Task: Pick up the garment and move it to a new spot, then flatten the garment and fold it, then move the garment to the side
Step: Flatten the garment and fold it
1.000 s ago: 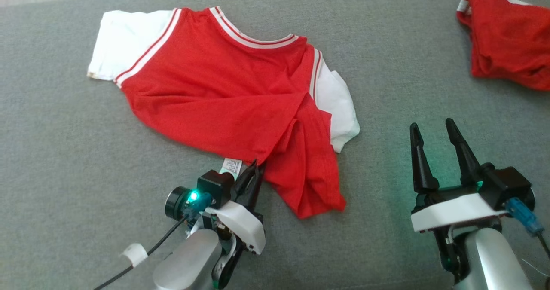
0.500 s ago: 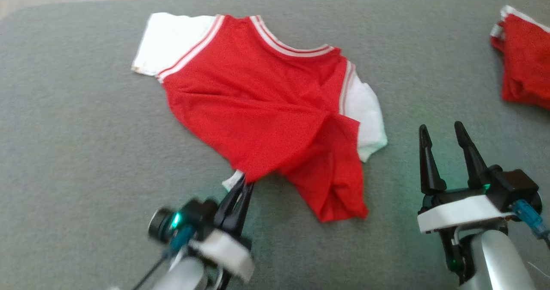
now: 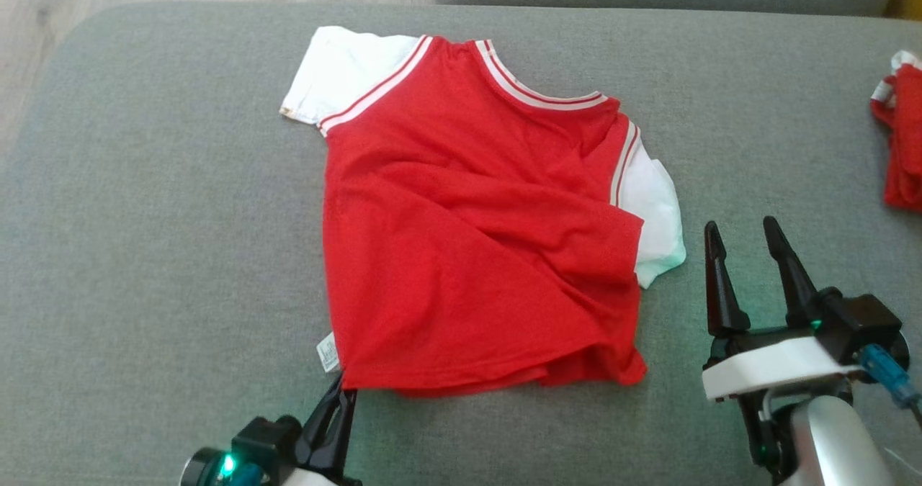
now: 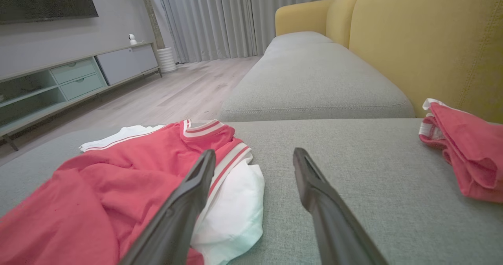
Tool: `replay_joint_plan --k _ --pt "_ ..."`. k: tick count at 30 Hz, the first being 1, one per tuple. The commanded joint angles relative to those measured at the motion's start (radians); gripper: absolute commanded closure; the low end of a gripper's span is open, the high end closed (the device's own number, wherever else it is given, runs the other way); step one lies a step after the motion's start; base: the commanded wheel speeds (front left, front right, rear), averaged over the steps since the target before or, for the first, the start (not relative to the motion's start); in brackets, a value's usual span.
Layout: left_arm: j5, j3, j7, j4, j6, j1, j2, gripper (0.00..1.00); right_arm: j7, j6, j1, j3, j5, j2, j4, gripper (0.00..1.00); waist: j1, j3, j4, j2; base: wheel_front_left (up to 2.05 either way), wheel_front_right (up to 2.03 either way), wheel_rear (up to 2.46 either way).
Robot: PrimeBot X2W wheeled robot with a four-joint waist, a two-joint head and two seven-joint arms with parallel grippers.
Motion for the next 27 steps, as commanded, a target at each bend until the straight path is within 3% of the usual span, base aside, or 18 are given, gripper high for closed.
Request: replay_joint_plan --k 1,2,3,4,14,19,27 --pt "-0.003 0.034 -0.001 -0.039 0.008 -0.022 0.015 0.94 -0.001 0.007 -0.011 0.017 -0.011 -0.004 -0.028 0.00 0.0000 -0.004 0.003 0.0000 0.00 0.00 0.00" --pt "-0.005 0.033 -0.001 -0.042 0.009 -0.019 0.014 0.71 0.002 0.007 -0.011 0.016 -0.013 -0.004 -0.026 0.00 0.0000 -0.005 0.005 0.0000 0.00 0.00 0.00" --pt "-0.004 0.032 -0.004 -0.044 0.009 -0.020 0.012 0.26 0.004 0.007 -0.010 0.015 -0.015 -0.004 -0.022 0.00 0.0000 -0.008 0.007 0.0000 0.00 0.00 0.00" --pt "-0.005 0.034 -0.012 -0.045 0.009 -0.021 0.009 0.00 0.006 0.007 -0.010 0.014 -0.019 -0.004 -0.019 0.00 0.0000 -0.011 0.009 0.0000 0.00 0.00 0.00" --pt "-0.007 0.049 -0.052 -0.091 0.007 -0.046 0.001 0.00 0.017 0.007 0.009 0.005 -0.033 -0.004 0.002 0.00 0.0000 -0.057 0.025 0.0000 0.00 0.00 0.00" --pt "-0.003 0.068 -0.058 -0.148 0.026 -0.055 0.010 0.00 0.023 0.007 0.026 0.018 -0.034 -0.004 0.006 0.00 0.0000 -0.086 0.035 0.0000 0.00 0.00 0.00" --pt "-0.031 0.114 -0.091 -0.155 0.063 -0.058 -0.027 0.00 0.076 0.007 0.025 0.102 -0.066 -0.004 0.066 0.00 0.0000 -0.087 0.064 0.0000 0.00 0.00 0.00"
